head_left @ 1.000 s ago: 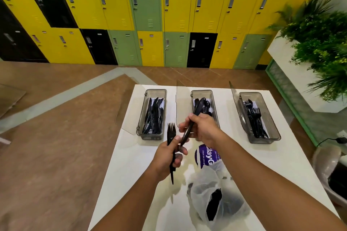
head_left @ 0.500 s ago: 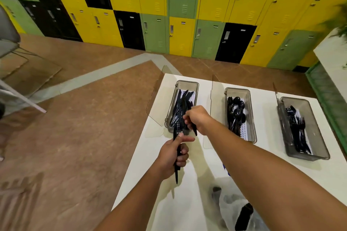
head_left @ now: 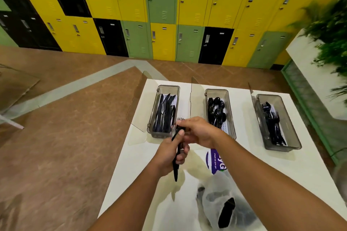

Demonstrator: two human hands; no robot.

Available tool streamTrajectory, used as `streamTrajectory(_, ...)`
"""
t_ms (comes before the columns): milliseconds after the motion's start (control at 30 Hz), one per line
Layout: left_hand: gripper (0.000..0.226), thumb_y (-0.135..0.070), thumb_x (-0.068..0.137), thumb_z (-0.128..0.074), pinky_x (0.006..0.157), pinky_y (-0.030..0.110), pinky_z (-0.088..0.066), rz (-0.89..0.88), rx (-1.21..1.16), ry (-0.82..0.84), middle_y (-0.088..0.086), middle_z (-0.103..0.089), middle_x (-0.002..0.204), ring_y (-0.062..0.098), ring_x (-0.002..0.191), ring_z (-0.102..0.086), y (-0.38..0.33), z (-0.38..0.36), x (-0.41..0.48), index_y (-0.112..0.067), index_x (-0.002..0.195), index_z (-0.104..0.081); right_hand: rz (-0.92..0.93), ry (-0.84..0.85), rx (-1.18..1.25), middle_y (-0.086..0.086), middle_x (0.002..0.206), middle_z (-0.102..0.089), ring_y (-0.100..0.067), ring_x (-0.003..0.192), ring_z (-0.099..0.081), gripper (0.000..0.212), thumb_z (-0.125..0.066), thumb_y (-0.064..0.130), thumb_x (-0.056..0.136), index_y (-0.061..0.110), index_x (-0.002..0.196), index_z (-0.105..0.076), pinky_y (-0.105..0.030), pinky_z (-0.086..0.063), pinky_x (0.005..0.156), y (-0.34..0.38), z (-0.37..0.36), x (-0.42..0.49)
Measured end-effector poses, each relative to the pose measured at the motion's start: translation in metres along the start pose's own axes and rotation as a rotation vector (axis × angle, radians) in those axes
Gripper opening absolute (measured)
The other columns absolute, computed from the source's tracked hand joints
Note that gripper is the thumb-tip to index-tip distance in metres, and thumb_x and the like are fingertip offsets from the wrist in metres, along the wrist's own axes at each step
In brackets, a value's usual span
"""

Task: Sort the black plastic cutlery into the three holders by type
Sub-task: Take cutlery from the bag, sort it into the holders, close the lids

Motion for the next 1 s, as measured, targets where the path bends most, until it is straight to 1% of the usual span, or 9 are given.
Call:
streamTrajectory(133, 0.043, -0.047, 0.092, -0.059, 0.039, 0.019, -0.026, 0.000, 0.071, 0.050, 0.009, -0.056, 0.065, 0.011, 0.040, -0.037, 0.008, -0.027, 0.007, -0.005, 0.097, -0.062, 0.005, -0.042, 0.023, -0.012, 0.066, -0.059, -0.024, 0.051, -0.055, 0.017, -0.057, 0.012, 0.098, 0.004, 0.084, -0.062, -0.036, -0.056, 0.055, -0.013, 0.029, -0.021)
streamTrajectory(267, 0.040, -0.041, 0.102, -0.051, 0.041, 0.020, -0.025, 0.001, 0.085, 0.045, 0.007, -0.053, 0.065, 0.012, 0.042, -0.034, 0.020, -0.047, 0.014, -0.008, 0.099, -0.073, 0.047, -0.194, 0.150, -0.020, 0.086, -0.069, -0.027, 0.064, -0.062, 0.024, -0.051, 0.016, 0.102, -0.001, 0.099, -0.068, -0.047, -0.056, 0.082, -0.017, 0.072, -0.038)
streamTrajectory(400, 0.037, -0.036, 0.103, -0.049, 0.040, 0.020, -0.026, -0.019, 0.084, 0.029, 0.005, -0.051, 0.065, 0.011, 0.042, -0.033, 0.024, -0.062, 0.020, -0.005, 0.103, -0.069, 0.011, -0.118, 0.125, -0.008, 0.064, -0.057, -0.026, 0.061, -0.062, 0.025, -0.059, 0.027, 0.098, 0.003, 0.100, -0.067, -0.041, -0.058, 0.074, -0.027, 0.083, -0.050)
streamTrajectory(567, 0.039, -0.038, 0.103, -0.049, 0.041, 0.021, -0.027, -0.025, 0.171, 0.005, 0.005, -0.054, 0.062, 0.013, 0.043, -0.039, 0.026, -0.071, 0.023, -0.005, 0.091, -0.065, 0.041, -0.091, 0.087, -0.007, 0.062, -0.052, -0.030, 0.058, -0.062, 0.023, -0.065, 0.023, 0.095, 0.001, 0.089, -0.058, -0.037, -0.055, 0.064, -0.034, 0.091, -0.051)
streamTrajectory(633, 0.037, -0.037, 0.104, -0.048, 0.042, 0.023, -0.028, -0.017, 0.193, 0.010, 0.007, -0.058, 0.067, 0.015, 0.046, -0.043, 0.028, -0.072, 0.025, -0.005, 0.099, -0.067, 0.067, -0.097, 0.128, -0.012, 0.069, -0.062, -0.028, 0.057, -0.059, 0.029, -0.060, 0.020, 0.098, -0.008, 0.105, -0.062, -0.036, -0.055, 0.060, -0.032, 0.094, -0.052)
streamTrajectory(733, 0.037, -0.037, 0.104, -0.048, 0.043, 0.023, -0.029, 0.010, 0.218, 0.040, 0.006, -0.060, 0.069, 0.015, 0.046, -0.042, 0.032, -0.079, 0.026, -0.006, 0.105, -0.069, 0.137, -0.125, 0.271, -0.021, 0.095, -0.072, -0.027, 0.063, -0.062, 0.021, -0.053, 0.015, 0.101, -0.003, 0.098, -0.063, -0.036, -0.051, 0.057, -0.022, 0.102, -0.056)
streamTrajectory(833, 0.037, -0.037, 0.103, -0.050, 0.043, 0.022, -0.025, 0.034, 0.209, 0.060, 0.005, -0.056, 0.065, 0.012, 0.044, -0.035, 0.035, -0.087, 0.030, -0.004, 0.103, -0.067, 0.201, -0.225, 0.330, -0.019, 0.085, -0.070, -0.032, 0.074, -0.069, 0.018, -0.048, 0.018, 0.104, 0.006, 0.097, -0.059, -0.036, -0.052, 0.056, -0.007, 0.123, -0.065)
streamTrajectory(900, 0.037, -0.036, 0.104, -0.049, 0.043, 0.022, -0.021, 0.037, 0.213, 0.069, 0.005, -0.051, 0.062, 0.012, 0.043, -0.031, 0.039, -0.094, 0.035, -0.005, 0.102, -0.069, 0.245, -0.310, 0.370, -0.011, 0.071, -0.061, -0.026, 0.060, -0.061, 0.019, -0.046, 0.021, 0.105, 0.007, 0.099, -0.057, -0.035, -0.054, 0.054, 0.003, 0.147, -0.069)
streamTrajectory(1000, 0.036, -0.036, 0.104, -0.050, 0.043, 0.021, -0.021, 0.068, 0.232, 0.064, 0.003, -0.045, 0.061, 0.012, 0.045, -0.028, 0.048, -0.100, 0.040, -0.007, 0.099, -0.070, 0.273, -0.465, 0.389, -0.002, 0.061, -0.045, -0.014, 0.045, -0.039, 0.020, -0.045, 0.024, 0.105, 0.012, 0.093, -0.057, -0.024, -0.038, 0.044, 0.010, 0.194, -0.078)
Point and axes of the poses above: each hand's wrist, its own x-axis towards the middle knuckle, its own z-axis out of the back of the hand, y = z × x, the point moved 8 cm from there along x, towards the middle knuckle
